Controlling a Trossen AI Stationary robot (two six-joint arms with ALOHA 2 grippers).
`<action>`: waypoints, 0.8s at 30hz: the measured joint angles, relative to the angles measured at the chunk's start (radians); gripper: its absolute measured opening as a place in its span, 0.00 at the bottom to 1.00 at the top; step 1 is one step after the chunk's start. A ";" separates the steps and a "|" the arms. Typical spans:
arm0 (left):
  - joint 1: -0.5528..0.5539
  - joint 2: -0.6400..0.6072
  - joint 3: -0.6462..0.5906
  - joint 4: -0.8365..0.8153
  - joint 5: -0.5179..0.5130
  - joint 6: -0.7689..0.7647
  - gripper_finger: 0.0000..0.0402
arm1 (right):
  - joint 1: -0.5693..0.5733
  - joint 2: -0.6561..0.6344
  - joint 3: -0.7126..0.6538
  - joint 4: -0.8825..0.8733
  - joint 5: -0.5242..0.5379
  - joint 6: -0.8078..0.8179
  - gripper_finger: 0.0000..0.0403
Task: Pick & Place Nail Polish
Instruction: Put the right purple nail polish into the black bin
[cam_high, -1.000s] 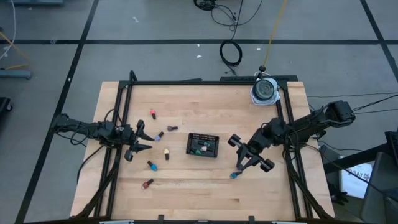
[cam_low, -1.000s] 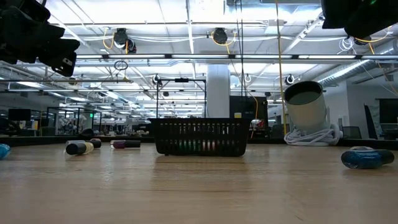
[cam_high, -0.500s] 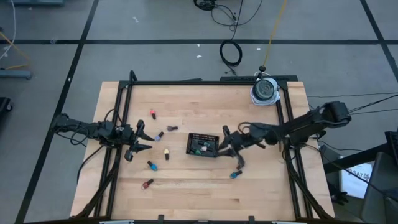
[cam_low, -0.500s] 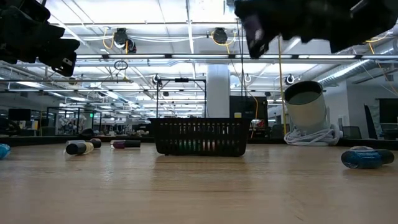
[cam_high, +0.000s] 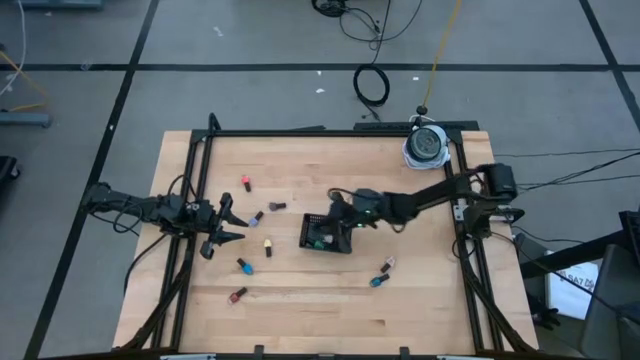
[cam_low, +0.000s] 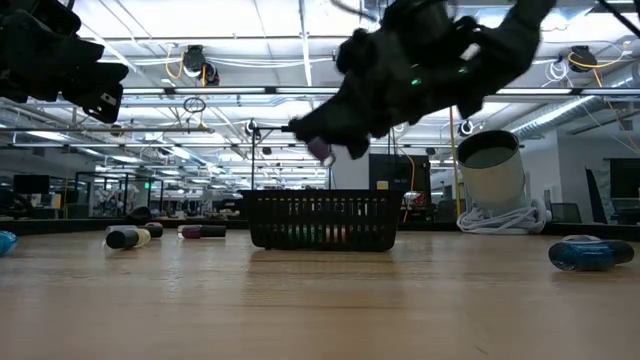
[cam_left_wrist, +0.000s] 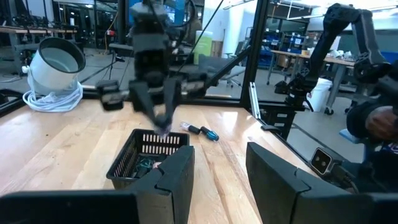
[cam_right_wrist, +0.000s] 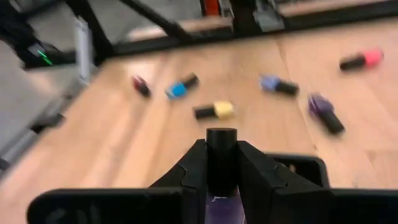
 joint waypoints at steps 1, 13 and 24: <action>0.000 0.000 0.000 0.000 0.000 0.000 0.36 | -0.007 0.021 0.024 -0.035 0.000 -0.007 0.12; 0.000 0.000 0.000 0.001 0.000 0.000 0.36 | -0.038 0.184 0.134 -0.118 0.003 -0.047 0.12; 0.000 0.000 0.000 0.000 0.000 0.000 0.36 | -0.036 0.184 0.134 -0.137 0.001 -0.047 0.21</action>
